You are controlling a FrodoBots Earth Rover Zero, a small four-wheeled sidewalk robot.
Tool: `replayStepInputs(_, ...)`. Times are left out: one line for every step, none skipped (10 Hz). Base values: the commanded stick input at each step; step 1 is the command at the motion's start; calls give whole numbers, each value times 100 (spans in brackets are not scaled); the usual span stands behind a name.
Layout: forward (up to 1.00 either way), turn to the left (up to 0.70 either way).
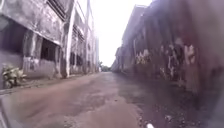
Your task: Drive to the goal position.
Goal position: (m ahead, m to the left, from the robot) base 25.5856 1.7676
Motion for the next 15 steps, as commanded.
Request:
replayStepInputs(70,0)
replayStepInputs(70,-25)
replayStepInputs(70,-20)
replayStepInputs(70,0)
replayStepInputs(70,0)
replayStepInputs(70,0)
replayStepInputs(70,0)
replayStepInputs(70,0)
replayStepInputs(70,0)
replayStepInputs(70,0)
replayStepInputs(70,0)
replayStepInputs(70,0)
replayStepInputs(70,0)
replayStepInputs(70,0)
replayStepInputs(70,0)
